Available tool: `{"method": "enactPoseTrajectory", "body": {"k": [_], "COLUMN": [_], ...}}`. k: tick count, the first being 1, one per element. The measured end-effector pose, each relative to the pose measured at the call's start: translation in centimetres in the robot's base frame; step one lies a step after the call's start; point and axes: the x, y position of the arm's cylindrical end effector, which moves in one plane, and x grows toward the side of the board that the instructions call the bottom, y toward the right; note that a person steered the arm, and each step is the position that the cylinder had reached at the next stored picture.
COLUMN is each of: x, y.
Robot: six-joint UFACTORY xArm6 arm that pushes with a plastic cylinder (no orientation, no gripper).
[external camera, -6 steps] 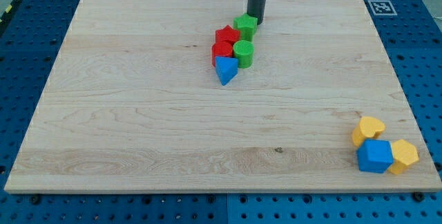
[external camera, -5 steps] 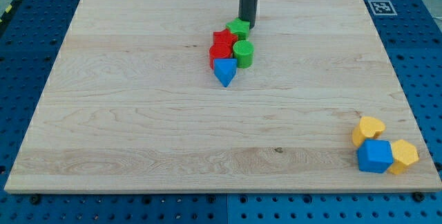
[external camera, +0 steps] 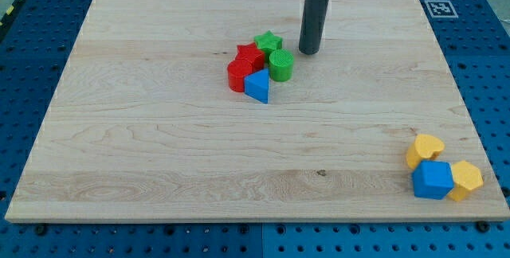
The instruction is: Nudge the blue triangle a bit up
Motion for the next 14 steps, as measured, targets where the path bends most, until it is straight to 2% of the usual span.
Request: {"method": "enactPoseTrajectory", "body": {"k": [2,6,10,14], "x": [6.1,10.9,11.1,9.7], "y": [-0.8,-2.1,-7.8,-7.7]}}
